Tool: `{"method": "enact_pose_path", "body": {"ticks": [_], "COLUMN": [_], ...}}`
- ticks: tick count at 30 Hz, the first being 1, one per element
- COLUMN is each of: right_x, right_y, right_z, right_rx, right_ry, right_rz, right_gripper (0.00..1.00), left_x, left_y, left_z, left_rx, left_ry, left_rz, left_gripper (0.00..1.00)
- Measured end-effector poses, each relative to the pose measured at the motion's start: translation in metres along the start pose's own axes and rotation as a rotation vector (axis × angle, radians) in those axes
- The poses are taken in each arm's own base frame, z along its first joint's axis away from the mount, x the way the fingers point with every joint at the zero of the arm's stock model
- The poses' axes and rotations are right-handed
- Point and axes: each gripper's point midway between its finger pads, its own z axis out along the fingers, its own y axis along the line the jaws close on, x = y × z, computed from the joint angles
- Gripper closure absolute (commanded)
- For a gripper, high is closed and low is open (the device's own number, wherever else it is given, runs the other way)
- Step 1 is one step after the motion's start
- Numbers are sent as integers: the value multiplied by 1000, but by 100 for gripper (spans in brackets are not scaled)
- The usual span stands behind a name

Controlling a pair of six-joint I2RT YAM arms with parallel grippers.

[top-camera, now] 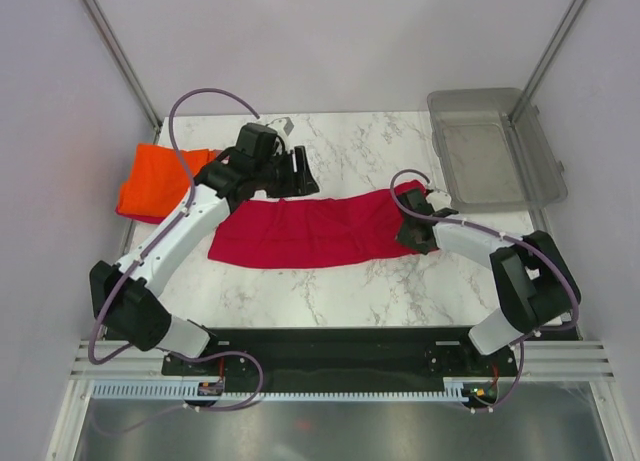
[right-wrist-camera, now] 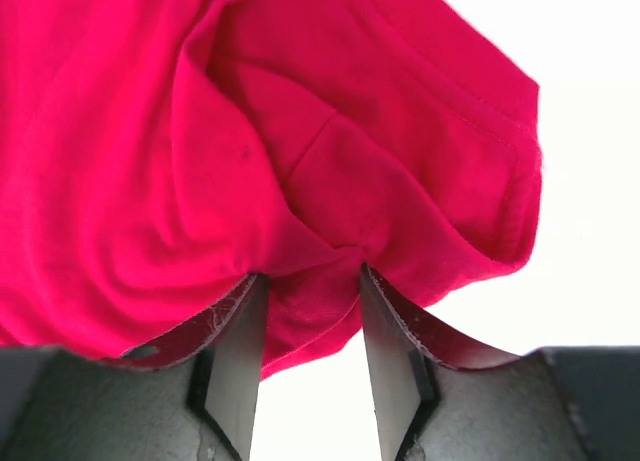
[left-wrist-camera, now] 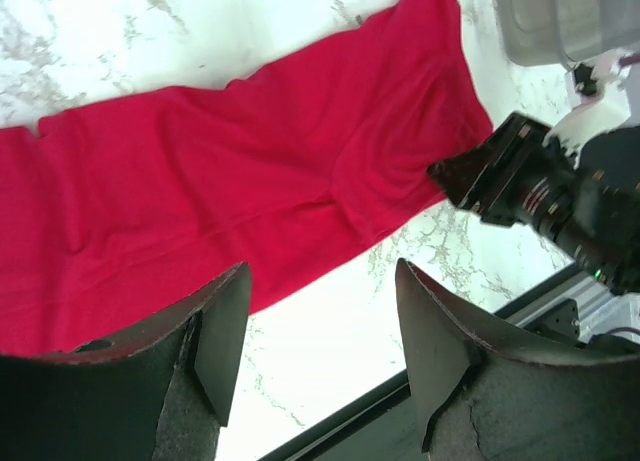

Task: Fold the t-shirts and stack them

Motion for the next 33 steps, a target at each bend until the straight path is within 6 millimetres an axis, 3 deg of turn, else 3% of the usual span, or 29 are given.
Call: {"method": "enact_pose_path", "body": {"ticks": [6, 9, 13, 16, 18, 20, 26, 29, 33], "right_x": [-55, -104, -189, -232, -236, -231, -169, -121, -34], "right_y": [25, 62, 131, 160, 162, 161, 145, 151, 156], "right_z": [33, 64, 108, 113, 101, 80, -4, -33, -45], "right_rx": [3, -45, -199, -302, -335, -377, -491, -576, -600], "right_ry": [-17, -2, -55, -88, -85, -80, -21, 6, 117], "right_rz": [44, 71, 101, 92, 71, 52, -14, -41, -63], "right_gripper": [52, 52, 30, 18, 17, 16, 29, 32, 34], "left_x": [11, 21, 44, 61, 68, 66, 52, 51, 54], "left_y": [37, 54, 67, 74, 76, 73, 71, 79, 88], "left_z": [-23, -32, -34, -38, -45, -55, -85, -91, -96], "left_rx": [-71, -108, -134, -145, -149, -143, -137, -159, -192], "left_ry": [-34, -48, -24, -4, -9, -32, -135, -148, -143], "left_rz": [-57, -88, -108, -115, -116, -113, -122, -140, -160], "left_gripper": [33, 33, 33, 32, 32, 32, 32, 32, 32]}}
